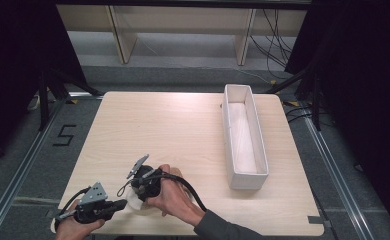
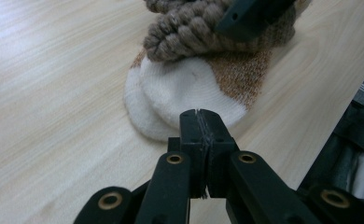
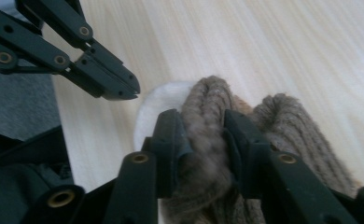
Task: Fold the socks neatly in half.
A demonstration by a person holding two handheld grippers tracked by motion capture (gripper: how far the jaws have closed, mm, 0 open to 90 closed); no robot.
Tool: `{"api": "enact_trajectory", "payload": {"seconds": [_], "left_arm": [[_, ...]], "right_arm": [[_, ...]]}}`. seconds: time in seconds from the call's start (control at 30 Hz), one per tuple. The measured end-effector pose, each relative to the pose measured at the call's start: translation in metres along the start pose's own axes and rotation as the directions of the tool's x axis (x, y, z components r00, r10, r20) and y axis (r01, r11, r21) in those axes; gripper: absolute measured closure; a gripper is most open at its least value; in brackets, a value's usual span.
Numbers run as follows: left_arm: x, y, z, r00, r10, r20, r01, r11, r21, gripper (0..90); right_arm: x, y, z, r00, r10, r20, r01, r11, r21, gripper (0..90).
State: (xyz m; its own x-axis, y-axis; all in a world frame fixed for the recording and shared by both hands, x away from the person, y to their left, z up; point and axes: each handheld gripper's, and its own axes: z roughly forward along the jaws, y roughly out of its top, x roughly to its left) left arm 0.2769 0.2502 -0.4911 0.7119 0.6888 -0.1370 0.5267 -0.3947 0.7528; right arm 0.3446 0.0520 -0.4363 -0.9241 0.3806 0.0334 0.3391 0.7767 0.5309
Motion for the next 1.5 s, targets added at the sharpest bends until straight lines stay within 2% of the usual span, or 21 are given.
{"api": "enact_trajectory", "payload": {"seconds": [0.07,0.1,0.17,0.3,0.37,0.4,0.43,0.53,0.7,0.77,0.83,0.9,1.0,1.07,1.13,1.17,1.27,1.37,1.43,1.47,1.5], "left_arm": [[0.003,-0.002,-0.002,0.9999,0.009,-0.006,-0.009,0.9998,0.019,88.0],[0.003,-0.003,0.0,0.9998,-0.019,-0.006,0.019,0.9998,-0.01,87.9],[0.004,-0.003,-0.002,0.9995,-0.029,-0.01,0.029,0.9995,-0.01,87.8],[0.003,-0.001,-0.003,0.9996,-0.029,-0.005,0.029,0.9993,-0.023,87.5],[0.003,0.0,-0.004,0.9996,-0.028,0.007,0.028,0.9993,-0.025,87.0],[0.002,0.001,-0.004,0.9992,-0.04,0.01,0.04,0.9983,-0.042,86.7],[0.004,0.002,-0.005,0.9998,-0.022,0.003,0.022,0.9994,-0.026,86.3],[0.001,0.005,-0.004,0.9993,-0.035,0.017,0.035,0.9984,-0.044,86.2],[0.001,0.006,-0.001,0.9992,-0.036,0.016,0.037,0.9984,-0.043,85.9],[0.001,0.006,0.0,0.9992,-0.037,0.017,0.038,0.9982,-0.047,85.8],[0.001,0.006,0.0,0.9994,-0.031,0.017,0.032,0.9986,-0.041,85.5],[0.001,0.006,0.0,0.9991,-0.039,0.018,0.04,0.9981,-0.047,85.1],[0.002,0.004,0.001,0.9988,-0.043,0.024,0.044,0.9978,-0.05,85.1],[0.004,0.004,-0.001,0.9997,-0.014,0.018,0.015,0.9998,-0.013,84.9],[0.001,0.004,0.001,0.999,-0.041,0.017,0.042,0.9982,-0.044,84.9],[0.001,0.005,0.001,0.9994,-0.028,0.02,0.029,0.9991,-0.032,84.9],[-0.004,0.007,0.001,0.9989,-0.035,0.03,0.036,0.998,-0.052,84.9],[-0.008,0.009,0.003,0.9991,-0.025,0.034,0.028,0.9974,-0.066,84.9],[-0.008,0.01,0.005,0.9989,-0.021,0.043,0.024,0.9979,-0.061,85.1],[-0.007,0.011,0.005,0.9991,-0.008,0.042,0.01,0.9991,-0.041,85.1],[-0.008,0.011,0.008,0.999,-0.023,0.039,0.026,0.9981,-0.057,85.2]], "right_arm": [[0.0,0.0,-0.002,0.9999,0.0,-0.017,0.0,1.0,-0.018,62.9],[0.0,0.0,-0.005,0.9995,0.005,-0.033,-0.006,0.999,-0.04,61.8],[0.0,0.0,-0.014,0.9969,0.007,-0.079,-0.013,0.997,-0.071,61.3],[-0.001,0.0,-0.037,0.9979,0.014,-0.064,-0.021,0.994,-0.108,61.3],[-0.006,-0.003,-0.044,0.9973,0.029,-0.067,-0.035,0.995,-0.098,61.3],[-0.01,-0.005,-0.045,0.9989,0.017,-0.044,-0.021,0.994,-0.104,61.1],[-0.014,-0.008,-0.045,0.9992,0.013,-0.037,-0.017,0.995,-0.102,60.6],[-0.02,-0.016,-0.043,0.9987,0.037,-0.034,-0.039,0.996,-0.082,57.8],[-0.02,-0.024,-0.029,0.9981,0.045,-0.041,-0.047,0.998,-0.048,53.3],[-0.02,-0.025,-0.02,0.9994,0.022,-0.027,-0.023,0.999,-0.03,52.7],[-0.02,-0.027,-0.01,0.9997,0.015,-0.021,-0.015,1.0,-0.009,56.4],[-0.021,-0.03,0.001,0.9999,0.005,-0.012,-0.005,1.0,0.014,68.2],[-0.021,-0.032,0.003,0.9998,-0.018,-0.007,0.018,1.0,0.003,79.1],[-0.019,-0.029,-0.005,0.999,-0.044,0.007,0.044,0.999,-0.024,80.4],[-0.018,-0.026,-0.016,0.9986,-0.053,0.006,0.054,0.996,-0.065,80.4],[-0.016,-0.024,-0.023,0.9994,-0.035,0.004,0.035,0.997,-0.072,80.4],[-0.015,-0.017,-0.038,0.9985,-0.053,0.015,0.054,0.992,-0.112,80.3],[-0.016,-0.014,-0.045,0.9991,-0.038,0.017,0.039,0.991,-0.128,80.2],[-0.017,-0.014,-0.045,0.9981,-0.057,0.022,0.059,0.989,-0.137,80.1],[-0.014,-0.015,-0.046,0.999,-0.043,0.008,0.044,0.99,-0.131,80.0],[-0.013,-0.016,-0.045,0.999,-0.044,0.005,0.044,0.99,-0.133,80.0]]}}
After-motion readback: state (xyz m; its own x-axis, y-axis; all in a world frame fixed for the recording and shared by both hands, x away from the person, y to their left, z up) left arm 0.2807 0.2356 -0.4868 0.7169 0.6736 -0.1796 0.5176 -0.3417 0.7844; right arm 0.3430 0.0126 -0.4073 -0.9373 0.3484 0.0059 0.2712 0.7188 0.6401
